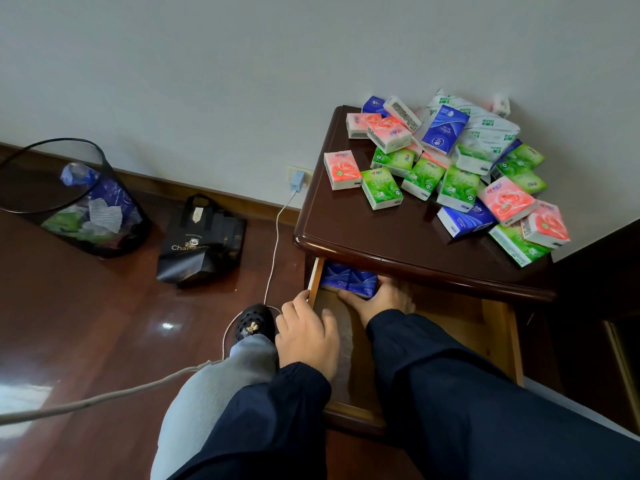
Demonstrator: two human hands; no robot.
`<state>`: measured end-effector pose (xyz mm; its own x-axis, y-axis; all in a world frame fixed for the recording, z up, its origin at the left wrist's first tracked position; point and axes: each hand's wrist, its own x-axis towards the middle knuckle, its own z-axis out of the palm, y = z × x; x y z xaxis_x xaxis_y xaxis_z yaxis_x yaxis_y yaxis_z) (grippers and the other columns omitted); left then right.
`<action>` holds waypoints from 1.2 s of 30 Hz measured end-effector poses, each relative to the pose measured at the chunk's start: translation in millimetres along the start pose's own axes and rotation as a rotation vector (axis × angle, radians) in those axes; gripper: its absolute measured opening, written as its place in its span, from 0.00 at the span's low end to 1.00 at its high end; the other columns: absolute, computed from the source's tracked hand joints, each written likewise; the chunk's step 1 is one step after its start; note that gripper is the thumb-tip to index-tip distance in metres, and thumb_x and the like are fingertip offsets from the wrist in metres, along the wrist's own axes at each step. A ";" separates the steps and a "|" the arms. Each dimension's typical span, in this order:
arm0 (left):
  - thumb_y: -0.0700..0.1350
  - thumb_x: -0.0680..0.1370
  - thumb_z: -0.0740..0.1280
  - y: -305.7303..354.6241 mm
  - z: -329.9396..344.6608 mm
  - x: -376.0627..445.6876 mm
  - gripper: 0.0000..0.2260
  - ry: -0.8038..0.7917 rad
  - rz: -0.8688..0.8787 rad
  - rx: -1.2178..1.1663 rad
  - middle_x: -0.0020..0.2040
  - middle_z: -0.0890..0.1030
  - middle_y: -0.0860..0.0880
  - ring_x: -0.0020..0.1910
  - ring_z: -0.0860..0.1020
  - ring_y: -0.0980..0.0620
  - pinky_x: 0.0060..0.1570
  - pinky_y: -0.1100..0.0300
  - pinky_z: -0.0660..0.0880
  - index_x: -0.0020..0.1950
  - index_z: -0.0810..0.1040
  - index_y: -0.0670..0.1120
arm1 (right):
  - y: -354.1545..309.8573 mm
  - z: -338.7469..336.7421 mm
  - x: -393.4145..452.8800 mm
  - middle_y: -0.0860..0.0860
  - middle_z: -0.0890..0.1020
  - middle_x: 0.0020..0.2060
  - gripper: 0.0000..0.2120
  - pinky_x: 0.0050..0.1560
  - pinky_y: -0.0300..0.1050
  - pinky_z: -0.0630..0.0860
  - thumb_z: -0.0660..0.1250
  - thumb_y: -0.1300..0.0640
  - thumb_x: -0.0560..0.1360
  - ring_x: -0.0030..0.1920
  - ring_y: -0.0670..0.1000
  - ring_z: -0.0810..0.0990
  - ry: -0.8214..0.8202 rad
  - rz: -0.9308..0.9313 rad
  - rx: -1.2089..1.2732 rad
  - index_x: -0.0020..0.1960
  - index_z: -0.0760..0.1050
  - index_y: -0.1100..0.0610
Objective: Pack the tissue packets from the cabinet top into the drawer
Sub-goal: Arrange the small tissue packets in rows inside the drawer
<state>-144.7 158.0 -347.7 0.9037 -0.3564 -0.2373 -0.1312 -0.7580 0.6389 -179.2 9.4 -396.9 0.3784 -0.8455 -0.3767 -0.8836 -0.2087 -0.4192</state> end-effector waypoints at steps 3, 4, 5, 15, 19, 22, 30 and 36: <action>0.52 0.81 0.60 -0.7 0.8 -0.6 0.21 0.000 0.007 0.005 0.65 0.72 0.49 0.64 0.70 0.47 0.64 0.50 0.69 0.73 0.66 0.49 | -3.6 0.4 -3.5 0.55 0.71 0.71 0.53 0.70 0.60 0.67 0.71 0.23 0.58 0.71 0.60 0.70 0.021 0.035 -0.022 0.74 0.63 0.50; 0.52 0.81 0.60 -0.7 0.9 -0.1 0.20 0.000 0.006 0.006 0.65 0.72 0.49 0.64 0.70 0.47 0.63 0.50 0.69 0.73 0.67 0.49 | -4.7 0.7 -6.6 0.56 0.69 0.71 0.54 0.71 0.60 0.66 0.72 0.23 0.58 0.71 0.60 0.69 0.038 0.045 -0.036 0.74 0.62 0.51; 0.51 0.81 0.61 -0.4 0.7 0.1 0.20 0.004 0.003 0.008 0.65 0.72 0.49 0.64 0.70 0.46 0.63 0.50 0.69 0.73 0.67 0.49 | -5.1 1.1 -11.1 0.57 0.68 0.71 0.55 0.71 0.60 0.66 0.73 0.24 0.57 0.71 0.60 0.68 0.055 0.058 -0.048 0.75 0.61 0.52; 0.48 0.78 0.66 55.6 -14.7 2.6 0.18 0.146 0.189 -0.041 0.64 0.70 0.47 0.61 0.69 0.45 0.61 0.48 0.67 0.67 0.70 0.50 | 28.2 -51.5 -64.1 0.43 0.78 0.43 0.16 0.55 0.51 0.73 0.63 0.34 0.75 0.47 0.50 0.78 -0.029 -0.048 0.057 0.49 0.64 0.44; 0.47 0.78 0.65 107.4 -13.7 6.8 0.16 0.078 0.384 -0.023 0.63 0.70 0.49 0.61 0.68 0.46 0.61 0.50 0.66 0.65 0.71 0.53 | 39.7 -132.0 -51.9 0.42 0.75 0.45 0.10 0.52 0.51 0.73 0.65 0.40 0.76 0.49 0.50 0.76 0.260 -0.210 0.045 0.46 0.67 0.43; 0.45 0.77 0.66 146.9 -7.1 8.1 0.17 -0.029 0.534 -0.004 0.63 0.71 0.50 0.60 0.70 0.46 0.59 0.51 0.70 0.66 0.71 0.53 | 49.2 -189.5 -29.4 0.50 0.74 0.54 0.15 0.56 0.52 0.72 0.70 0.46 0.74 0.57 0.55 0.73 0.560 -0.192 0.024 0.56 0.72 0.50; 0.49 0.76 0.67 237.2 30.8 20.8 0.24 -0.057 0.786 0.155 0.64 0.73 0.48 0.64 0.70 0.44 0.62 0.51 0.69 0.71 0.69 0.51 | 74.7 -248.9 24.1 0.54 0.72 0.66 0.34 0.65 0.53 0.70 0.74 0.40 0.69 0.67 0.59 0.68 0.467 0.040 0.023 0.68 0.66 0.51; 0.58 0.77 0.66 281.7 62.3 39.7 0.29 -0.070 0.882 0.363 0.70 0.71 0.49 0.67 0.67 0.43 0.64 0.48 0.67 0.76 0.63 0.58 | 86.4 -240.8 43.6 0.51 0.74 0.65 0.31 0.63 0.54 0.70 0.72 0.38 0.70 0.66 0.57 0.69 0.445 -0.011 0.132 0.67 0.66 0.48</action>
<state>-171.2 -103.7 -222.8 0.3938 -0.9033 0.1703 -0.8823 -0.3194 0.3457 -305.4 -163.9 -250.6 0.2067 -0.9784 0.0078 -0.8267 -0.1789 -0.5335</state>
